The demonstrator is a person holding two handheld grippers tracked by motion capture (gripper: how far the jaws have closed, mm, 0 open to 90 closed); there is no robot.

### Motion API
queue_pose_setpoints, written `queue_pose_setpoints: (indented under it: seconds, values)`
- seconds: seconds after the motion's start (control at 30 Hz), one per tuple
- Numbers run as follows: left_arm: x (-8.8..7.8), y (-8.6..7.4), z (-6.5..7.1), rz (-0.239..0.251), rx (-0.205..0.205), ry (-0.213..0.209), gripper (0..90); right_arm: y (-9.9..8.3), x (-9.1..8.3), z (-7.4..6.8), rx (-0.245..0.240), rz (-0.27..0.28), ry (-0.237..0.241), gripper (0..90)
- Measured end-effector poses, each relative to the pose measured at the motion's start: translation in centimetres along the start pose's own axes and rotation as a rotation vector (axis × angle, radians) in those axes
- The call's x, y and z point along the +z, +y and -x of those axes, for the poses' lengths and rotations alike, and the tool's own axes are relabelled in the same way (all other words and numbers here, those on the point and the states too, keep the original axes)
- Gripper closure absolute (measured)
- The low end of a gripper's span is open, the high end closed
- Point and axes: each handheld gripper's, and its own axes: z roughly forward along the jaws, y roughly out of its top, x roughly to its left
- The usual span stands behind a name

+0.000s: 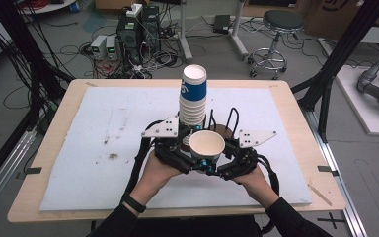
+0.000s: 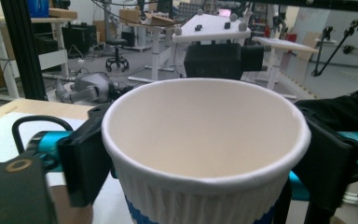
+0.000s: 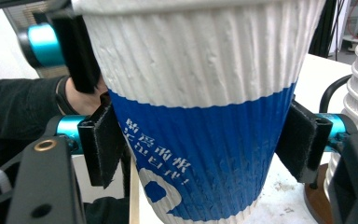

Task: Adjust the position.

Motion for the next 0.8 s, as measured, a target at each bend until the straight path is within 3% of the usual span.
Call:
queue_pose_setpoints:
  seconds: [0.27, 0.37, 0.6, 0.8]
  values:
    - [-1.2, 0.2, 0.1, -0.008, 0.015, 0.028, 9.4, 0.1, -0.4, 0.1, -0.014, 0.005, -0.021, 26.5]
    - [-2.0, 0.1, 0.3, -0.017, 0.025, 0.057, 9.4, 0.2, -0.6, 0.2, -0.012, 0.004, -0.025, 26.6]
    - [-3.9, -1.5, 0.5, -0.011, 0.002, 0.108, 9.4, 0.3, -1.0, 0.3, -0.021, 0.017, -0.042, 26.5]
    - [-4.0, -3.1, 0.6, -0.009, -0.007, 0.139, 9.4, 0.4, -1.1, 0.3, -0.013, 0.025, -0.050, 26.5]
